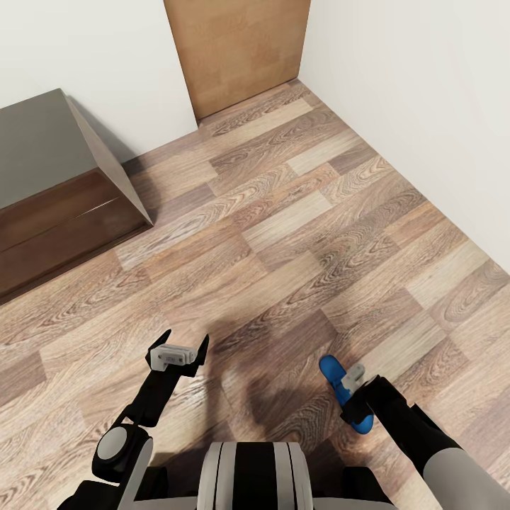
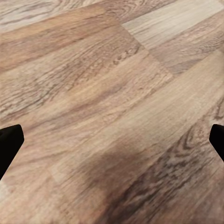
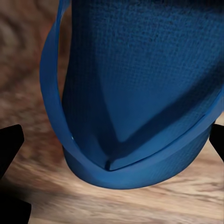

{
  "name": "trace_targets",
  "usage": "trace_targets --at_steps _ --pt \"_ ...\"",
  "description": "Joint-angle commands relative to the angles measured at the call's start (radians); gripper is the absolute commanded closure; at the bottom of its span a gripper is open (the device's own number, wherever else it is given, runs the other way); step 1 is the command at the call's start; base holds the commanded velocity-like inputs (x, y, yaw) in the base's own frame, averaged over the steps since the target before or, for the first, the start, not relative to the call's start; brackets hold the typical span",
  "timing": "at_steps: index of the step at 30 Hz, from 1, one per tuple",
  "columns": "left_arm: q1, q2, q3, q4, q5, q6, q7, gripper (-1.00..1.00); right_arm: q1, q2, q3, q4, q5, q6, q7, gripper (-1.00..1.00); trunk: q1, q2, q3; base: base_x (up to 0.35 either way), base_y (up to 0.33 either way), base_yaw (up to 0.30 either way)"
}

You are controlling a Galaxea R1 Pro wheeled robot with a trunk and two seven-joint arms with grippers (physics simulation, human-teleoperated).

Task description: In the bedroom, move the book from the bed onto either nightstand, and place the two sandals side by side next to the bed.

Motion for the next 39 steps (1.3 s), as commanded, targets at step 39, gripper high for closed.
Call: trace_targets --at_steps 39 --pt "0.0 0.0 0.001 0.011 0.002 0.003 -0.004 -1.0 0.0 0.002 0.001 -0.012 0.014 -0.006 -0.015 -1.0 0.001 -0.001 -0.012 0.0 0.0 0.0"
